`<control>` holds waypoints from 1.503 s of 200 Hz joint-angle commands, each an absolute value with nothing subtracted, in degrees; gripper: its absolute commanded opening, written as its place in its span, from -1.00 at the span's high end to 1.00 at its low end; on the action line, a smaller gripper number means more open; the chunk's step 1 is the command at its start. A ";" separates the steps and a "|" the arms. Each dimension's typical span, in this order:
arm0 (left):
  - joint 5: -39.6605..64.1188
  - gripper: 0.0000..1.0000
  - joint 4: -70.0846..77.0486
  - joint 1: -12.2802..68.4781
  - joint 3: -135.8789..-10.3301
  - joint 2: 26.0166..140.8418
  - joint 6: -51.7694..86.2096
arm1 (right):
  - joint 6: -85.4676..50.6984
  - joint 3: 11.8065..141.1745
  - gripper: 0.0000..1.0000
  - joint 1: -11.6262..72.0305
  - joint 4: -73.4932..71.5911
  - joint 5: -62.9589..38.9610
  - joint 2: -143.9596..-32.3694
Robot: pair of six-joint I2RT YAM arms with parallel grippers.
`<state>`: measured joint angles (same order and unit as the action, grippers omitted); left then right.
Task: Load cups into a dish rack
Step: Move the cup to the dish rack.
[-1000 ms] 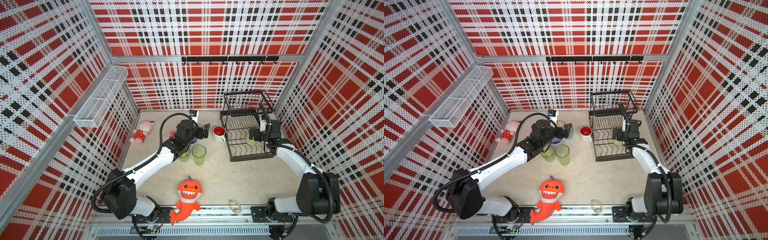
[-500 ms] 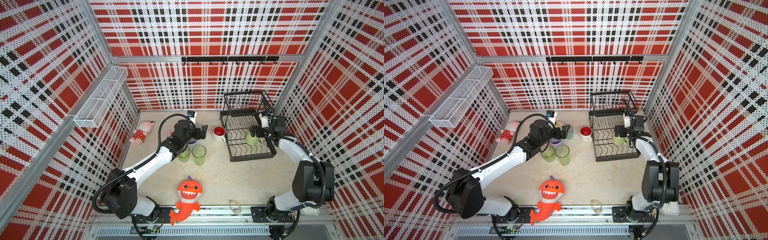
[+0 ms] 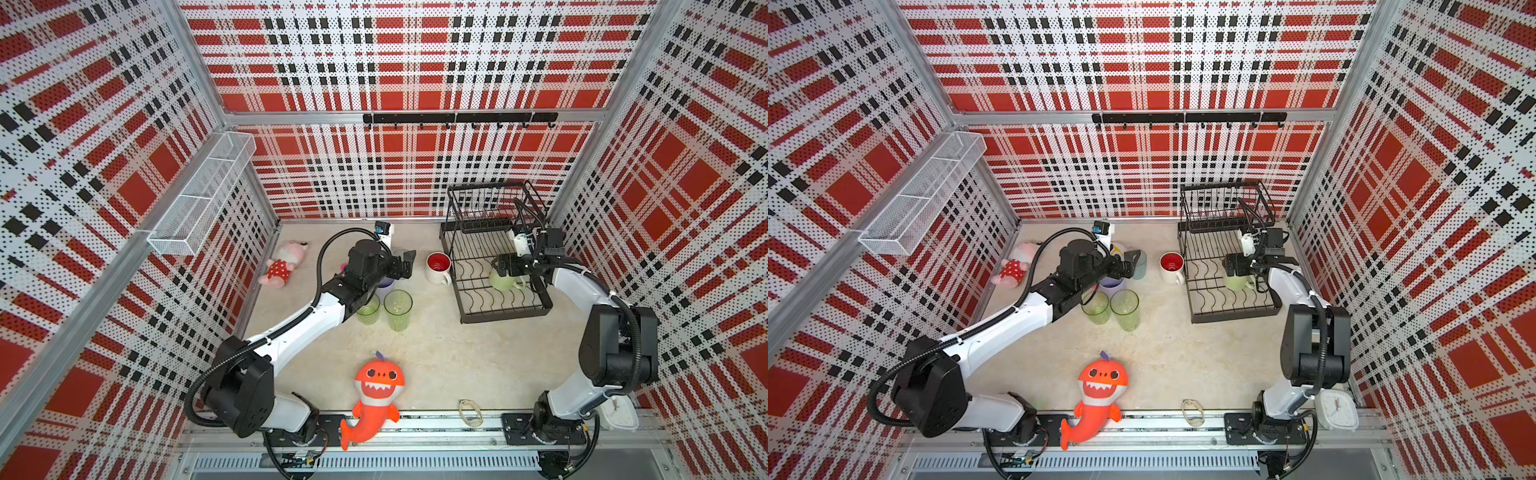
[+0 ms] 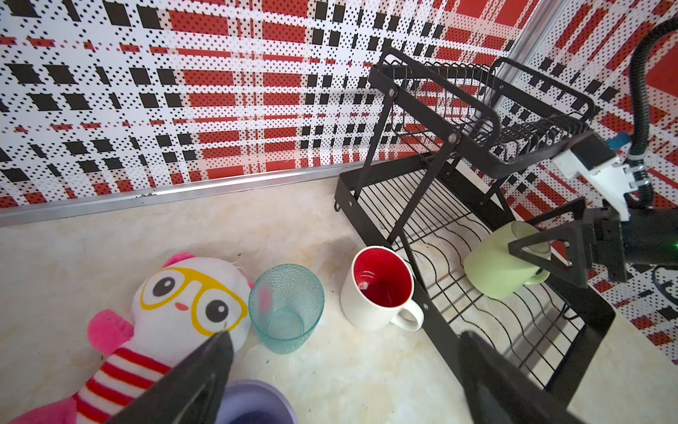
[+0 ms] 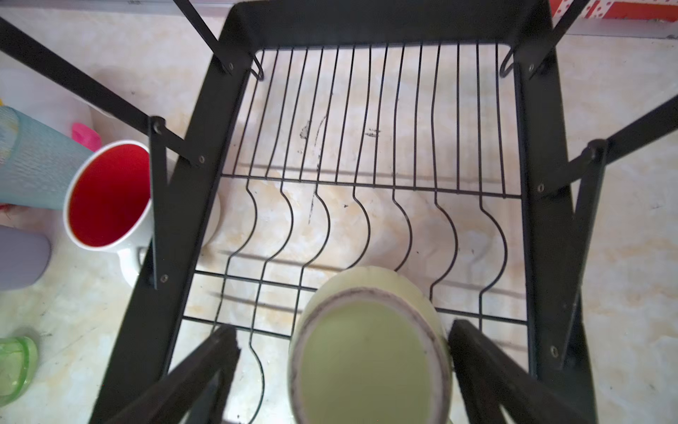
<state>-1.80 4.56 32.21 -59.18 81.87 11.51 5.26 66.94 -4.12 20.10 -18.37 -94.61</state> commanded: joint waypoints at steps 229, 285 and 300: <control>-1.58 -0.96 6.68 32.52 -58.44 80.16 11.43 | 3.41 66.27 -0.30 -3.69 12.80 0.34 -93.59; -1.41 -0.97 6.77 32.54 -58.49 80.33 11.34 | -2.44 65.86 -0.22 -3.86 7.69 3.55 -93.60; -1.39 -0.96 6.86 32.52 -58.45 80.55 11.38 | -5.54 65.77 -0.20 -3.87 6.19 3.43 -94.00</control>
<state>-1.83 5.17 32.34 -59.05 81.69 11.53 -0.19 65.54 -3.55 14.41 2.39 -95.35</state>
